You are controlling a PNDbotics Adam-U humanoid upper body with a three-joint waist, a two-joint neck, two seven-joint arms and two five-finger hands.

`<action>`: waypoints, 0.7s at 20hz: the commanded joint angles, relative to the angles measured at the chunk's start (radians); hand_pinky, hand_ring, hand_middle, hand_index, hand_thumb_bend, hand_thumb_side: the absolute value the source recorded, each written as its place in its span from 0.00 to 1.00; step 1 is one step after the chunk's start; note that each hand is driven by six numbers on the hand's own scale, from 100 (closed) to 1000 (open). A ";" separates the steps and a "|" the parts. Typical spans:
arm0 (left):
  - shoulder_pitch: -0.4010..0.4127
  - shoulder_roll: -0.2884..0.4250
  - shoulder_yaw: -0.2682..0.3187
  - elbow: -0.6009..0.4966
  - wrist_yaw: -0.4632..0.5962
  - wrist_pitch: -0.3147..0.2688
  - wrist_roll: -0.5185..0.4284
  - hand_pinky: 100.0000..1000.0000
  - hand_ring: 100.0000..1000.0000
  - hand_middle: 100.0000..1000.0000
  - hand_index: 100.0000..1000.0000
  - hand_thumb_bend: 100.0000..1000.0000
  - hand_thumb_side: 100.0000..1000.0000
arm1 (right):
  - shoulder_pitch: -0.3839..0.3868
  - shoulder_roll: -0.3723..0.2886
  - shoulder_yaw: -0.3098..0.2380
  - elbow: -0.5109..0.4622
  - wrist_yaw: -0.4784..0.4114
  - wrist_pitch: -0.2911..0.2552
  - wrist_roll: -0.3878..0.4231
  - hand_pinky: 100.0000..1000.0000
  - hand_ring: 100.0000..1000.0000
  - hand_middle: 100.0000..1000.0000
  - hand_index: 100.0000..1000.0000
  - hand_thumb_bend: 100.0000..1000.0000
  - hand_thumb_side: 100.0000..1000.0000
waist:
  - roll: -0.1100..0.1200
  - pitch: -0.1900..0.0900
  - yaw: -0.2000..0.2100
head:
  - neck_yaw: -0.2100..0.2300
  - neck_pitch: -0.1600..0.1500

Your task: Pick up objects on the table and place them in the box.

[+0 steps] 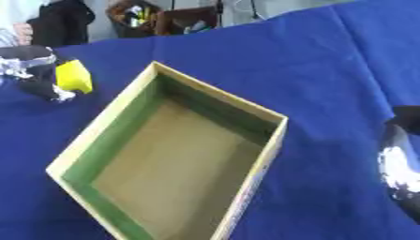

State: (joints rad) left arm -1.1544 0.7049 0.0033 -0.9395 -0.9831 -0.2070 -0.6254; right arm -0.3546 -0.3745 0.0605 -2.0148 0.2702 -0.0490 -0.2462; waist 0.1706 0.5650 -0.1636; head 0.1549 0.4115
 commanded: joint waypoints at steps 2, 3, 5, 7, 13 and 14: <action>-0.012 0.030 -0.001 -0.016 0.023 0.005 0.023 0.01 0.23 0.37 0.56 0.00 0.39 | 0.007 -0.001 -0.005 0.015 -0.003 0.004 -0.003 0.70 0.61 0.53 0.70 0.00 0.36 | -0.004 -0.046 0.012 | 0.000 0.010; -0.011 0.031 -0.002 -0.020 0.028 0.006 0.033 0.00 0.22 0.36 0.55 0.00 0.36 | 0.008 0.000 -0.006 0.015 -0.006 0.004 -0.004 0.70 0.61 0.53 0.70 0.00 0.36 | -0.005 -0.053 0.014 | -0.001 0.013; -0.008 0.033 -0.007 -0.028 0.030 0.005 0.057 0.00 0.20 0.34 0.53 0.00 0.33 | 0.010 0.000 -0.009 0.015 -0.013 0.004 -0.005 0.70 0.61 0.53 0.70 0.00 0.36 | -0.007 -0.066 0.019 | -0.001 0.018; -0.006 0.034 -0.013 -0.036 0.028 0.002 0.072 0.00 0.19 0.33 0.51 0.00 0.31 | 0.012 0.001 -0.010 0.015 -0.019 0.005 -0.004 0.70 0.61 0.53 0.70 0.00 0.36 | -0.007 -0.079 0.025 | -0.003 0.023; -0.002 0.037 -0.031 -0.078 0.025 -0.007 0.117 0.00 0.16 0.30 0.48 0.00 0.26 | 0.023 0.005 -0.018 0.015 -0.035 0.010 -0.005 0.70 0.61 0.53 0.70 0.00 0.36 | -0.018 -0.117 0.050 | -0.020 0.047; -0.002 0.037 -0.037 -0.095 0.033 -0.008 0.124 0.00 0.16 0.30 0.48 0.00 0.25 | 0.025 0.006 -0.020 0.015 -0.037 0.011 -0.007 0.70 0.61 0.53 0.70 0.00 0.35 | -0.022 -0.122 0.058 | -0.026 0.053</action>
State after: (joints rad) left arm -1.1424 0.7032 -0.0318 -1.0036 -0.9586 -0.2132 -0.5137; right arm -0.3254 -0.3641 0.0489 -1.9906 0.2445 -0.0395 -0.2510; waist 0.1537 0.4739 -0.1030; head 0.1351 0.4554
